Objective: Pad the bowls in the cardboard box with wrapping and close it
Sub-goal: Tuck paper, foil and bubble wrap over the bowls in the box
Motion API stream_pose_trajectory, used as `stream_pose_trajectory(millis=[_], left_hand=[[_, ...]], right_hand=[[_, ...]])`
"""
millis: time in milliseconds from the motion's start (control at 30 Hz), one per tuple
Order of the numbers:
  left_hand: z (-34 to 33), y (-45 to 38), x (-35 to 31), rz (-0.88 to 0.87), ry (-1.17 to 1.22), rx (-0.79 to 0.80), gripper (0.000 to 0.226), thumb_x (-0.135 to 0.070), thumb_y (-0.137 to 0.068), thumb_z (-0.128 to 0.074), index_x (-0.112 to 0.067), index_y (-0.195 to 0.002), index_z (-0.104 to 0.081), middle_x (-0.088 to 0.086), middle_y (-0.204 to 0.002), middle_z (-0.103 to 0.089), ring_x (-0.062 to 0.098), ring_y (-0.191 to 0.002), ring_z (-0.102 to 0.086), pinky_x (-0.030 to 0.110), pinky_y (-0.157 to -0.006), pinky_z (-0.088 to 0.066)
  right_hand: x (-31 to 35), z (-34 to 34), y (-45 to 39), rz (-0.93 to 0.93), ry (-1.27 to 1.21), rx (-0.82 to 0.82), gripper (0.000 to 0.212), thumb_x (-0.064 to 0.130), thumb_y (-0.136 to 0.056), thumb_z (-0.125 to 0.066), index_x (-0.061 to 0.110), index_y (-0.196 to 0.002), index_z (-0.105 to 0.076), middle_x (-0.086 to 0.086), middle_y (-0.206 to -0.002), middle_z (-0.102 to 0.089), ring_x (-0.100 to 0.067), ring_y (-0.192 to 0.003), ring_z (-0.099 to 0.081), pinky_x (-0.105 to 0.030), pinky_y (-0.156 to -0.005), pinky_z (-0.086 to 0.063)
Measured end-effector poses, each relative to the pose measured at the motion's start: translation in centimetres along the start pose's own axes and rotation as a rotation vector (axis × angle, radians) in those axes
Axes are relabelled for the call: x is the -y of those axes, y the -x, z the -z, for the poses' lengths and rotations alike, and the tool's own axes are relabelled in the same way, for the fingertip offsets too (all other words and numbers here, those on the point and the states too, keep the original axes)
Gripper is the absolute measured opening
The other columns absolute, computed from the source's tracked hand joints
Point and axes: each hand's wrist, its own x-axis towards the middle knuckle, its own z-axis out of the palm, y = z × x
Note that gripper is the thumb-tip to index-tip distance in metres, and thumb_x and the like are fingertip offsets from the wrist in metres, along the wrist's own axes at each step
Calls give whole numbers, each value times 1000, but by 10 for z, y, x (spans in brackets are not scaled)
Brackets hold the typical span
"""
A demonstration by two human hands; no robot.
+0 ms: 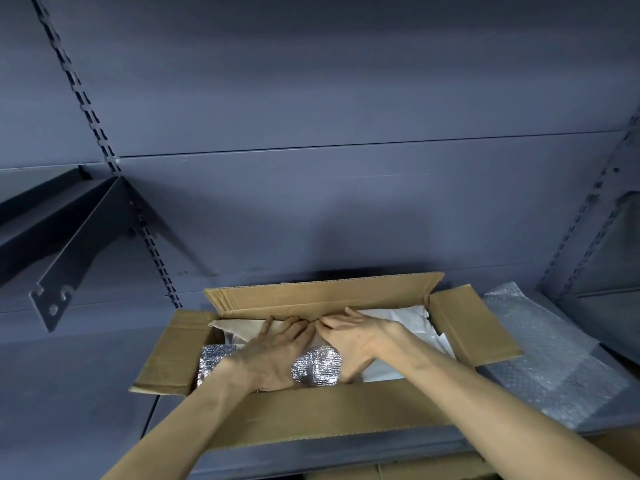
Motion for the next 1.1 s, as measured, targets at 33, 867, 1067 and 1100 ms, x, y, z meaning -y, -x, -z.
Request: stream_pose_trajectory(millis=[33,867,1067,1100], left_hand=[[0,0,1,7,27,12,114,-77,-81,-54,-23,-161,6,-5,-170,-1,15,-156,5,50,-126,5],[87,-58,-162,-438,299,-675,21,-18,-99,-57,-16,-114,-72,-5,-113,-69,20,-108,-60,39,-93,-50],[90,-110,-241,-563,346,-561,27,-19,-98,-55,-16,-122,-66,-1,-120,-67,23,-114,-58,38,-100,-46],[91,-118,-249,-546,358,-540,28,-20,-98,-55,-17,-124,-65,-1,-122,-65,22,-117,-57,36,-100,-46]], right_hand=[[7,9,2,-14,4,51,104,40,-74,-74,7,-157,-23,-4,-154,-38,-20,-147,-33,-40,-128,-9],[-179,-99,233,-954,-420,-414,50,31,-92,-70,22,-139,-55,-6,-141,-52,-31,-135,-47,-45,-109,-42],[-178,-138,244,-987,-358,-282,73,58,-95,-58,32,-157,-30,-2,-158,-32,-30,-147,-26,-54,-118,-26],[-179,-138,244,-987,-347,-285,72,57,-96,-57,31,-158,-31,-1,-158,-33,-29,-147,-27,-53,-118,-27]])
